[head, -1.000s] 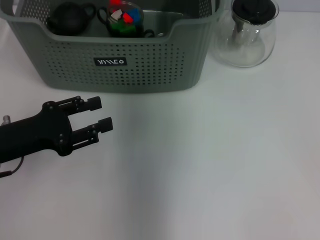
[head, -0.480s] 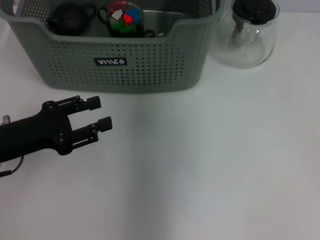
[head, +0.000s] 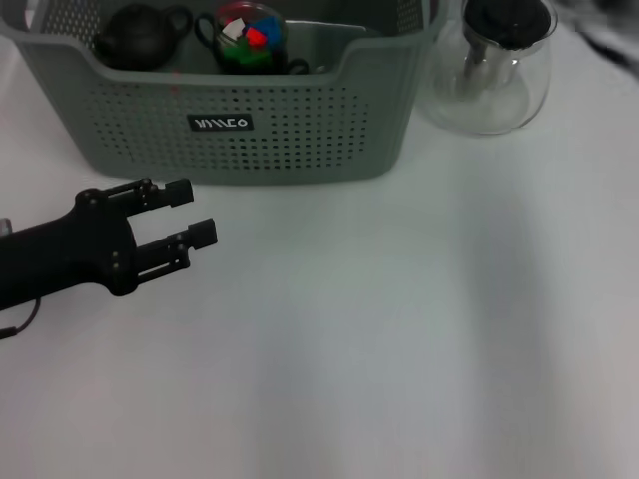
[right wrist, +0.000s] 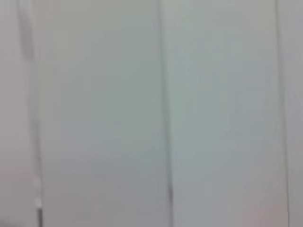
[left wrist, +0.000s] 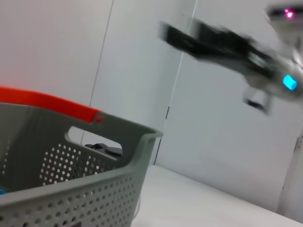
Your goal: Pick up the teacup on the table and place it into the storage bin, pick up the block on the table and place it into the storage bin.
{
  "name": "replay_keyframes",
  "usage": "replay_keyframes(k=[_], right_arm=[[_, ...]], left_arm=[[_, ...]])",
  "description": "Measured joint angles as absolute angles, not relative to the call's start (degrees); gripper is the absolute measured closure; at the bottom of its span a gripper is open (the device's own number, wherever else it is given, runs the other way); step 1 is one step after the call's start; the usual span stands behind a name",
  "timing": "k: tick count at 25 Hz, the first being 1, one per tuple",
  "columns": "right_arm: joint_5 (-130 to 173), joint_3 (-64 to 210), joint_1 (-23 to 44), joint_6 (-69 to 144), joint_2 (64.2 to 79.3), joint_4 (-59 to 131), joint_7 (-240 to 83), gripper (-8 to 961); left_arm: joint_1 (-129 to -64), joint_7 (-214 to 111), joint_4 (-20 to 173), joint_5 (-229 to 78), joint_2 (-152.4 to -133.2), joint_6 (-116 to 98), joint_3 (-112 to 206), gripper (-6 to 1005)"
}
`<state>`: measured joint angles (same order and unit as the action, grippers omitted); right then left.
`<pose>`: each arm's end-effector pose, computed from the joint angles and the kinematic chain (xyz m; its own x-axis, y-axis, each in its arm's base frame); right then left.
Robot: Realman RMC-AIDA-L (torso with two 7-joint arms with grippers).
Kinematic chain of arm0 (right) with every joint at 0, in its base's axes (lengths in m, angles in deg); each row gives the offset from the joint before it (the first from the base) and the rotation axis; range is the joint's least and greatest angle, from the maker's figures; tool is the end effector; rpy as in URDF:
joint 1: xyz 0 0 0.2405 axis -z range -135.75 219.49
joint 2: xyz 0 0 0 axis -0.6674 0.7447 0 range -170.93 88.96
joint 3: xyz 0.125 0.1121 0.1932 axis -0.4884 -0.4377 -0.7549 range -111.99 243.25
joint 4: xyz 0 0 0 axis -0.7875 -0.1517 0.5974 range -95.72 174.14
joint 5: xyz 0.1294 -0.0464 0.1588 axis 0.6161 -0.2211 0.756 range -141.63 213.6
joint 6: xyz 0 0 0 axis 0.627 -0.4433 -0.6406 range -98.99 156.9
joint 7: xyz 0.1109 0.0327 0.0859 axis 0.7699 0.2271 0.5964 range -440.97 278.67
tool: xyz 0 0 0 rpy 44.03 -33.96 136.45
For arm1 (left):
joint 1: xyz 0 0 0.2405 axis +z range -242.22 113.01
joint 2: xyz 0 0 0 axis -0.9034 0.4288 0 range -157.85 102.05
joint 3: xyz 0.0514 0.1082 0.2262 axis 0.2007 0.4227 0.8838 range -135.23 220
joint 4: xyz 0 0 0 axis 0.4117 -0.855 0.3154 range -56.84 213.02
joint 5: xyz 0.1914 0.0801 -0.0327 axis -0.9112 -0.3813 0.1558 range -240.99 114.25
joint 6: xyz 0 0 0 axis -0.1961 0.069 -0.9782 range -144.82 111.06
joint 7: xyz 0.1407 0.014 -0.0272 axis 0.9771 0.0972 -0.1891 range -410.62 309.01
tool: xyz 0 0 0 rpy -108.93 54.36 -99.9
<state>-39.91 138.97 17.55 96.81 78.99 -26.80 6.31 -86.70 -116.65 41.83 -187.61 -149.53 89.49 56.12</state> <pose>0.1245 0.3648 0.0296 0.6834 0.0039 -0.7301 -0.3227 -0.8954 -0.3069 -0.3055 0.2533 0.0185 0.6690 0.2766 0.6899 0.5118 -0.8445 -0.1578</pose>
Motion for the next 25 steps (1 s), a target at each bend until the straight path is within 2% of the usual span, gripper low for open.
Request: replay_keyframes(k=[3,6,9,11,14,16,20,25], right_arm=[[-37.3,131.1,25.2,114.8,78.87,-22.0,-3.4,228],[-43.5,122.9,29.4,128.0,78.52,-17.2,-9.0,189],[-53.5,118.2,30.9,132.5,78.75,-13.5,-11.7,150],[-58.6,117.2,30.1,132.2,78.98,-9.9,-12.5,124],[-63.1,116.9,26.2,131.6,78.53,-1.3,-16.1,85],[-66.6,116.8,23.7,130.5,78.35,3.4,-20.5,82],[-71.6,117.0,20.9,126.9,79.1,8.1,-26.0,75],[-72.0,115.3,19.9,125.8,78.93,11.4,-28.8,72]], left_arm=[[-87.1,-116.6,41.1,-187.6,-148.97,89.6,56.1,341],[-87.6,-116.5,40.1,-188.0,-148.25,89.6,56.7,340],[-88.8,-116.2,39.8,-189.1,-147.61,89.9,58.2,340],[-90.1,-116.5,39.9,-190.9,-147.4,89.6,60.1,340],[-91.3,-114.3,40.9,-192.5,-147.44,88.4,62.9,340],[-91.4,-110.2,41.4,-192.8,-147.93,88.2,65.7,266],[-91.3,-105.7,42.8,-193.3,-148.58,88.2,68.8,119],[-92.1,-105.6,44.5,-194.6,-148.64,88.2,71.2,95]])
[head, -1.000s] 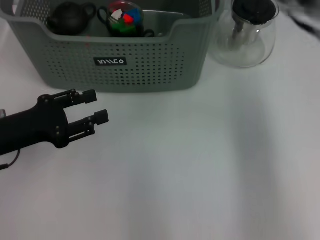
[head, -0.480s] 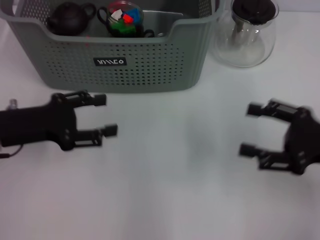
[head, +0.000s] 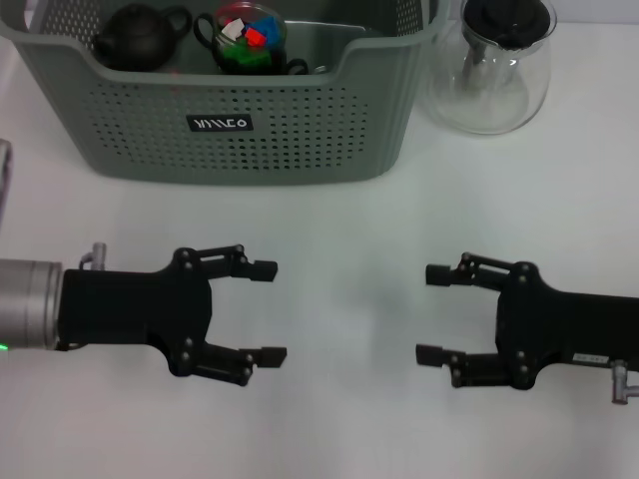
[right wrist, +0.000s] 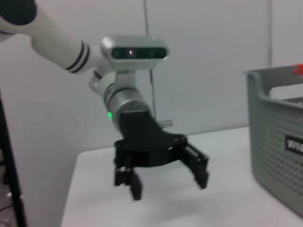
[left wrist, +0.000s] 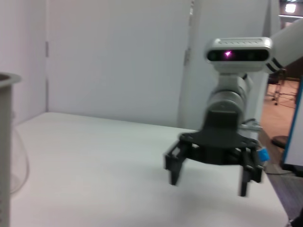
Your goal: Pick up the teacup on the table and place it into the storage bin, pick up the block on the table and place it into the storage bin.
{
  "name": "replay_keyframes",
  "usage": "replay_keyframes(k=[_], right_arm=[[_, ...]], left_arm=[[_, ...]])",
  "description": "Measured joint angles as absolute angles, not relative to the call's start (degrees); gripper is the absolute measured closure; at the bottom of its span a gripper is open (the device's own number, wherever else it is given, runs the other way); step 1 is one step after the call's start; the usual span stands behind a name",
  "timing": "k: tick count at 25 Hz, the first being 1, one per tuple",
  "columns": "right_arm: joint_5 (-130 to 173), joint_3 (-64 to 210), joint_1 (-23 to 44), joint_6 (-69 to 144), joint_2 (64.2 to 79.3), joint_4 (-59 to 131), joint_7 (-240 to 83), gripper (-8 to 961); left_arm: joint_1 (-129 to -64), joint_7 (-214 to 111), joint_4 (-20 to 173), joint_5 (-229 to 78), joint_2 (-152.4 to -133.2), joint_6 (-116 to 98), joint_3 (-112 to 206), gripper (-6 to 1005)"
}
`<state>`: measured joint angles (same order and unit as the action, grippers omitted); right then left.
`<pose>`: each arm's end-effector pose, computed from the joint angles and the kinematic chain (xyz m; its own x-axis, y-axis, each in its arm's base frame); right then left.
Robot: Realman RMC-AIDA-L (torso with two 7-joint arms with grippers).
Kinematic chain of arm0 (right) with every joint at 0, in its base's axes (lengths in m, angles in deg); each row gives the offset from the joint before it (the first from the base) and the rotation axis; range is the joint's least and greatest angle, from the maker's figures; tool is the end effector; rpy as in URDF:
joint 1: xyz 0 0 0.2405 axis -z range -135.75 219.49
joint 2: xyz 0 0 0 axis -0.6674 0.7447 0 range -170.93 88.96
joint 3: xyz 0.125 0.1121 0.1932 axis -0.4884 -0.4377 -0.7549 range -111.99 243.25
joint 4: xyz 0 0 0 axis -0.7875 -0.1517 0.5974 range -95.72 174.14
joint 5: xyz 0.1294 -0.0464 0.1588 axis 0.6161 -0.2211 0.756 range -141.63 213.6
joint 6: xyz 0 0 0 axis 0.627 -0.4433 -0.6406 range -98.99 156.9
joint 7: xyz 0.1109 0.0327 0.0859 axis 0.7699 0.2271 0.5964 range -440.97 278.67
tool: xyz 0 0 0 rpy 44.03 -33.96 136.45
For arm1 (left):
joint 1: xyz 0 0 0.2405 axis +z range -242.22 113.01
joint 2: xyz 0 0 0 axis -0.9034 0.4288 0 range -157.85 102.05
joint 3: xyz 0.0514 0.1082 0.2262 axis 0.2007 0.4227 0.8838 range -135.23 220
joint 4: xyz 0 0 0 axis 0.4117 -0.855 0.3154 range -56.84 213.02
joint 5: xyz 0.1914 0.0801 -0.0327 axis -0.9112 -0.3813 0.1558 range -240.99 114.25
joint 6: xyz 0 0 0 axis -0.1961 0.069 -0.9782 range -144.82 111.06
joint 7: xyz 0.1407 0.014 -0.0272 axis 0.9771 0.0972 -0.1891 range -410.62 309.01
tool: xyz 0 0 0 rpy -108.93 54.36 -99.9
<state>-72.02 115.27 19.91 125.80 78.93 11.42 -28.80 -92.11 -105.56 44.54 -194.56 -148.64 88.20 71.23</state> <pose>0.2793 0.2494 -0.0439 0.8204 -0.1231 -0.5585 -0.1991 -0.9769 -0.0772 -0.2815 0.2602 -0.0187 0.8694 0.1229 0.4785 0.1594 -0.9865 -0.0362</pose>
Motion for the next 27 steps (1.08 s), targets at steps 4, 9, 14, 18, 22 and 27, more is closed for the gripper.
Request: replay_keyframes(k=[4,9,14,18,22,27], right_arm=[[-72.1,112.0,20.5,126.0,79.11,12.1,-30.7,72],[-72.4,111.0,20.6,126.1,79.11,13.4,-32.0,72],[-72.6,111.0,20.6,126.0,79.14,13.4,-32.0,73],[-72.5,111.0,20.7,126.0,79.16,13.4,-32.0,73],[-72.6,111.0,20.7,125.8,79.16,13.5,-32.0,73],[-72.6,111.0,20.5,125.9,79.16,13.5,-31.9,73]], left_arm=[[-92.3,-105.6,45.2,-194.7,-149.07,88.2,71.9,95],[-92.6,-105.6,45.5,-194.2,-149.49,88.1,71.8,95],[-93.1,-106.0,45.8,-194.2,-149.54,87.7,71.7,95],[-93.2,-106.0,45.8,-194.1,-149.54,87.7,71.2,95],[-93.2,-106.0,45.8,-194.0,-149.54,87.7,71.2,95],[-93.2,-106.0,45.7,-194.0,-149.54,87.7,71.2,95]])
